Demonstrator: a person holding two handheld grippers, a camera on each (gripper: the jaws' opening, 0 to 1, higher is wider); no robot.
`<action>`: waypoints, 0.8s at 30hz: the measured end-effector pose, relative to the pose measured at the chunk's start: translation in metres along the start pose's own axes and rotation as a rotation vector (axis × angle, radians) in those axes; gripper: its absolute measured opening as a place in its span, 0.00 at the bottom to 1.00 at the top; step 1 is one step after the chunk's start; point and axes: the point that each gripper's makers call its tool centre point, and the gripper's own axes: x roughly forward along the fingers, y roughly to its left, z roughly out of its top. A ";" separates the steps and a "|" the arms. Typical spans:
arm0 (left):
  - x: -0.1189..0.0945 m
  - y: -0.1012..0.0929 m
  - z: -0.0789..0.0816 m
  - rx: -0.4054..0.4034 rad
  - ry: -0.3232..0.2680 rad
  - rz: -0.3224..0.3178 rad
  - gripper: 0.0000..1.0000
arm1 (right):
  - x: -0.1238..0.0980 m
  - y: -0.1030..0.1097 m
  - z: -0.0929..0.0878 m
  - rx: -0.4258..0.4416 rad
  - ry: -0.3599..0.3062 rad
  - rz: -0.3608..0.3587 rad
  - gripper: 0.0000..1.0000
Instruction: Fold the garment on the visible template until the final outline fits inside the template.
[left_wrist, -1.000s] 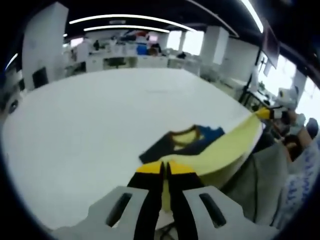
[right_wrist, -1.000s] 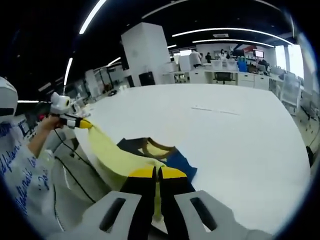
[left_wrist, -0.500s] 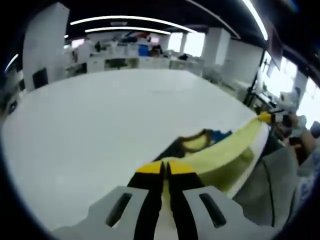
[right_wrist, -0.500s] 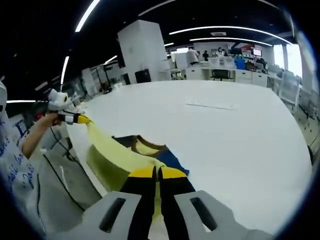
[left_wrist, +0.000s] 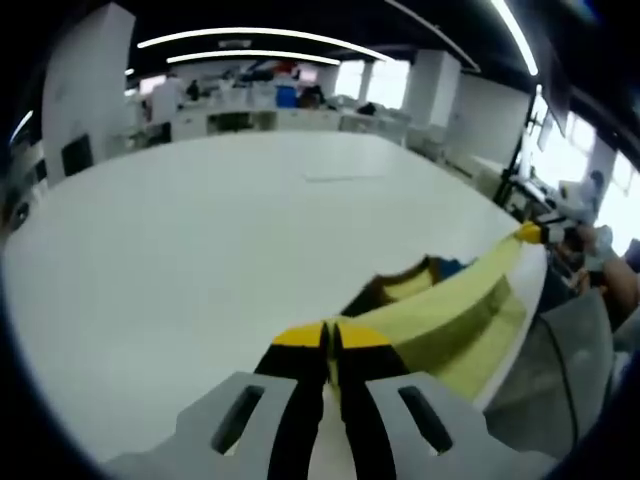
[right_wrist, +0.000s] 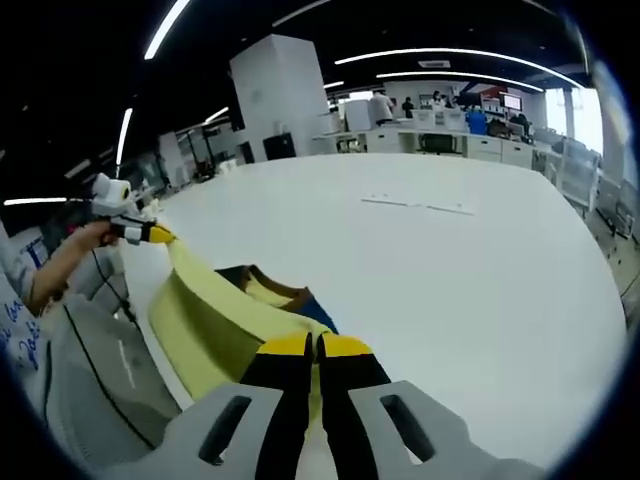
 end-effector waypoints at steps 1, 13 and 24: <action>0.002 0.001 0.000 0.000 0.001 -0.001 0.00 | 0.002 -0.001 -0.001 0.001 0.006 0.002 0.03; 0.032 0.013 -0.011 -0.038 0.037 -0.003 0.00 | 0.025 -0.017 -0.011 0.000 0.023 -0.031 0.03; 0.054 0.025 -0.021 -0.097 0.044 0.009 0.00 | 0.045 -0.030 -0.017 0.005 0.034 -0.067 0.03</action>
